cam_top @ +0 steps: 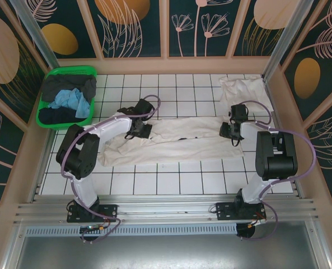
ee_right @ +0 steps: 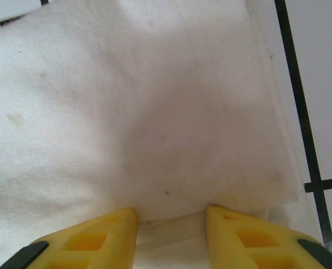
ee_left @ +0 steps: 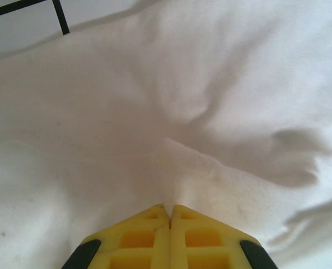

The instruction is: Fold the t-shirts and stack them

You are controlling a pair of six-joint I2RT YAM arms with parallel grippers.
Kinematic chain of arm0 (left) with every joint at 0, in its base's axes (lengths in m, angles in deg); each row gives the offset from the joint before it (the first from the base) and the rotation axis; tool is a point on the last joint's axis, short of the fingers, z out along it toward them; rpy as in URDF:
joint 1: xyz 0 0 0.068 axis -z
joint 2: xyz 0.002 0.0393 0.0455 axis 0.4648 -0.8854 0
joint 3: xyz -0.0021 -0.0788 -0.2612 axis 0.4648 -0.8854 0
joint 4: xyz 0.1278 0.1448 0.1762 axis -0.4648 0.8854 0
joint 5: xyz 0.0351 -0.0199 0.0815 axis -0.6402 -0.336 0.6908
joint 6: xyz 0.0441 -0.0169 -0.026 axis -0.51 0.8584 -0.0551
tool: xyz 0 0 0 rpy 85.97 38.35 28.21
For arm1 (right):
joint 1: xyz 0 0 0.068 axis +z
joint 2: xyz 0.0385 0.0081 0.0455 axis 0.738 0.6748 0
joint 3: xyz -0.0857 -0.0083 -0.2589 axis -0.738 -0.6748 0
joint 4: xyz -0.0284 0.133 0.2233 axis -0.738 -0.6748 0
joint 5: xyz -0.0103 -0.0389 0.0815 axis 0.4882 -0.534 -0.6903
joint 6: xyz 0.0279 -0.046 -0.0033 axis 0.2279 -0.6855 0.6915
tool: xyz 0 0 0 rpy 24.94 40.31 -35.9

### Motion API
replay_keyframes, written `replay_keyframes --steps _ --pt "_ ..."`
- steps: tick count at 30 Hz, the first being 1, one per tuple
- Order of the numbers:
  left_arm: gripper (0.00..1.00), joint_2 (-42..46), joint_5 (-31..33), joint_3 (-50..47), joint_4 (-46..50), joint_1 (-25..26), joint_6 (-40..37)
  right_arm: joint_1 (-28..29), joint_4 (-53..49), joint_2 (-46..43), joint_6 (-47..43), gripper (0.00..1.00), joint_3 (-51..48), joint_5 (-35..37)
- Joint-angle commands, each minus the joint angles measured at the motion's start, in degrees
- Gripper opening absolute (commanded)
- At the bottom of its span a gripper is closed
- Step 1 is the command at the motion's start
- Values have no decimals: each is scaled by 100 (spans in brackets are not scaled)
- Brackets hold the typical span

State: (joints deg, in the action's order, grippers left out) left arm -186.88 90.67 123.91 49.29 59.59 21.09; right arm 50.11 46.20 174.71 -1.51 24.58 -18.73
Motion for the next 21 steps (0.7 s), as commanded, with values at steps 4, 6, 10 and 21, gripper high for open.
replay_keyframes --steps 4,6,10,21 --pt "0 1015 -173 -213 785 599 422 -47 -281 -486 13 37 -133 -208" --pt "0 1114 -267 -424 763 817 577 -52 -353 -612 40 38 -122 -226" --pt "0 1197 -635 -898 393 1087 910 -43 -441 -842 43 38 -122 -284" --pt "41 1479 -754 -1346 -167 1196 1233 333 -503 -1032 195 39 -15 -426"
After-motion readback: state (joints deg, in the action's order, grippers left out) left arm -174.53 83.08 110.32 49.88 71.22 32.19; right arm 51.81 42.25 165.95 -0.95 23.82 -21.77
